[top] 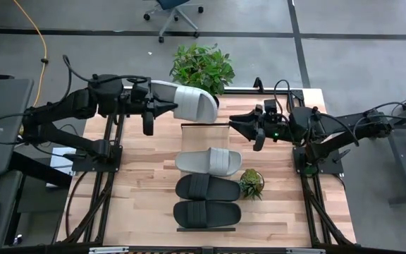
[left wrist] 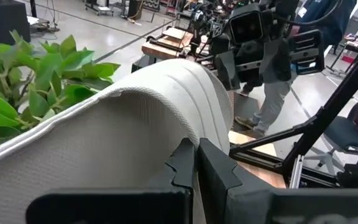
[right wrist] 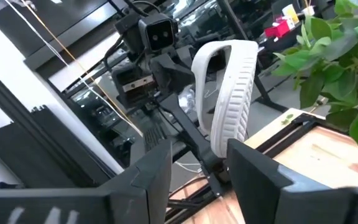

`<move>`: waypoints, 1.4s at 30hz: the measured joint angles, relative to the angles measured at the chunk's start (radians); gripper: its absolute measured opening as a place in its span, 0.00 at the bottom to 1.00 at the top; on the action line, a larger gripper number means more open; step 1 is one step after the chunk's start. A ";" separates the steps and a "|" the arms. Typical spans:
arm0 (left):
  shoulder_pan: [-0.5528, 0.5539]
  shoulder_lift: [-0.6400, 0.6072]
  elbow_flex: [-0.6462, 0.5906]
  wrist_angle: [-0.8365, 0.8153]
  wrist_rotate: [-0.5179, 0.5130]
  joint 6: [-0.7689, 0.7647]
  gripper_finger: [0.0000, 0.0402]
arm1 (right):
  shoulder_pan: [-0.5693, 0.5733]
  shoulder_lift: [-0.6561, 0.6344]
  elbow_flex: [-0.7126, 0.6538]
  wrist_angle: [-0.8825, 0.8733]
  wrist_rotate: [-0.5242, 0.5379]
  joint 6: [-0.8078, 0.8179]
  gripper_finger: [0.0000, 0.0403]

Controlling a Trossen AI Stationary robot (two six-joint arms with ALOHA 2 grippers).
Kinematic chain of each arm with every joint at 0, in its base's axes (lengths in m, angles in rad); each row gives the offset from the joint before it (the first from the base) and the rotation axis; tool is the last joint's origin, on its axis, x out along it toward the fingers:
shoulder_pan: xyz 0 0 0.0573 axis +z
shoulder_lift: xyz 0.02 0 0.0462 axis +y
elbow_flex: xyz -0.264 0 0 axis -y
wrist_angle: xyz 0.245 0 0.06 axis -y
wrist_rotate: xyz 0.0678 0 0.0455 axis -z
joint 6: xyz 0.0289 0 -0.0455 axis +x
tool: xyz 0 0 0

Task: Pick and place slides into the shelf
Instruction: Put the gray slide into the shelf

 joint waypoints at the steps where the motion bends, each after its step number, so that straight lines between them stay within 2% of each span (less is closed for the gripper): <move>1: 0.000 0.002 0.000 0.000 0.000 0.000 0.00 | 0.000 0.000 0.000 0.000 0.006 -0.002 0.37; 17: -0.032 0.057 0.000 0.063 -0.018 -0.017 0.00 | -0.076 0.049 0.000 0.027 -0.061 0.008 0.54; 28: -0.032 0.080 0.000 0.069 -0.015 -0.018 0.00 | -0.112 0.081 0.000 0.045 -0.081 0.014 0.56; 32: -0.032 0.083 0.000 0.062 -0.010 -0.016 0.00 | -0.122 0.079 0.000 0.045 -0.071 0.010 0.52; 42: -0.032 0.082 0.000 0.063 -0.008 -0.007 0.00 | -0.128 0.080 0.000 0.038 -0.071 0.007 0.29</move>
